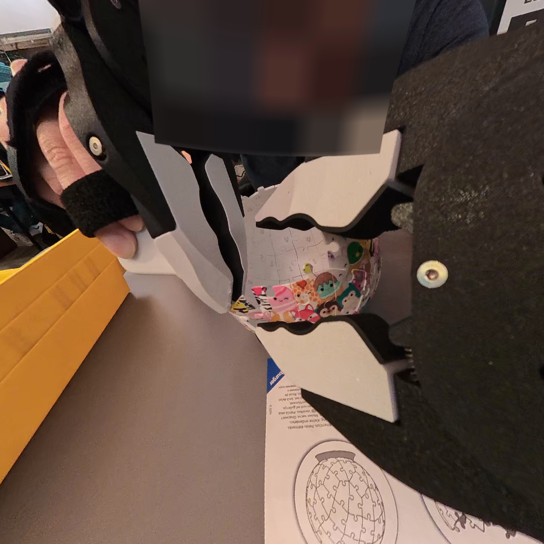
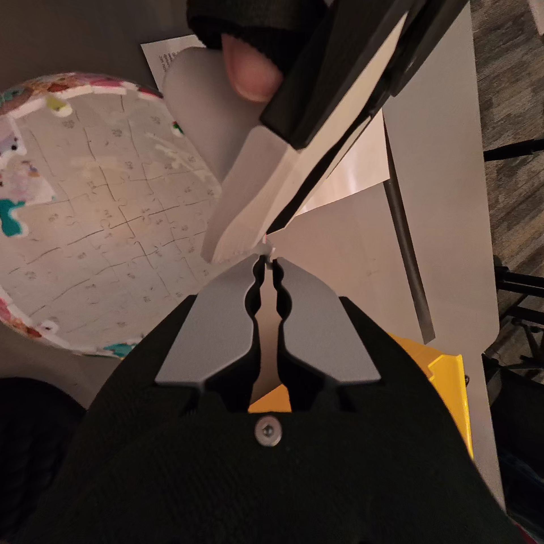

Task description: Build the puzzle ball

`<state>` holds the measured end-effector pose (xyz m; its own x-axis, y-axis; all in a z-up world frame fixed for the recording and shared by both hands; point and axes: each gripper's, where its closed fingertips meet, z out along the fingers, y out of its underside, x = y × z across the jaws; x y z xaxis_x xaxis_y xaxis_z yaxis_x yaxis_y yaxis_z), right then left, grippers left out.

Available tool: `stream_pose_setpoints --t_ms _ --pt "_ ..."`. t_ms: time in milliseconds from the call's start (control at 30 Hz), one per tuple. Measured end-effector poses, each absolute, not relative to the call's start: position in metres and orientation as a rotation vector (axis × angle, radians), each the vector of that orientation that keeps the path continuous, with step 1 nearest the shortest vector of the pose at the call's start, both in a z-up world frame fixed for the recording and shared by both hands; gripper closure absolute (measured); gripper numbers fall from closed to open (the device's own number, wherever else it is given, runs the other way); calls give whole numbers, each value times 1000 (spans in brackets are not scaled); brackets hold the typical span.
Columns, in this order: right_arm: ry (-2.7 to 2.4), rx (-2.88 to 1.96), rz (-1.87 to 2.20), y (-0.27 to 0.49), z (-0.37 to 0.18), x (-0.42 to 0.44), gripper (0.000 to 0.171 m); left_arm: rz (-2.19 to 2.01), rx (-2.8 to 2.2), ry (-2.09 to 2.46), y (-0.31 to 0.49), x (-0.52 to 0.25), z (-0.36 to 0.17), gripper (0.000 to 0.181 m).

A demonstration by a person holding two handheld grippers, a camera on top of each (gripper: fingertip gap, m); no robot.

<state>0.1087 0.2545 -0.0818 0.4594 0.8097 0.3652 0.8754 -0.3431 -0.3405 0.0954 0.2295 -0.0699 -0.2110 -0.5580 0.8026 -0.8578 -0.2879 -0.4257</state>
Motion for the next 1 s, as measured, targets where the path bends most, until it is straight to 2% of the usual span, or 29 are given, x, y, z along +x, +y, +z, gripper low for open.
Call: stream_pose_setpoints --t_ms 1000 --pt "-1361 -2241 -69 255 -82 109 164 1520 1724 -1635 227 97 -69 123"
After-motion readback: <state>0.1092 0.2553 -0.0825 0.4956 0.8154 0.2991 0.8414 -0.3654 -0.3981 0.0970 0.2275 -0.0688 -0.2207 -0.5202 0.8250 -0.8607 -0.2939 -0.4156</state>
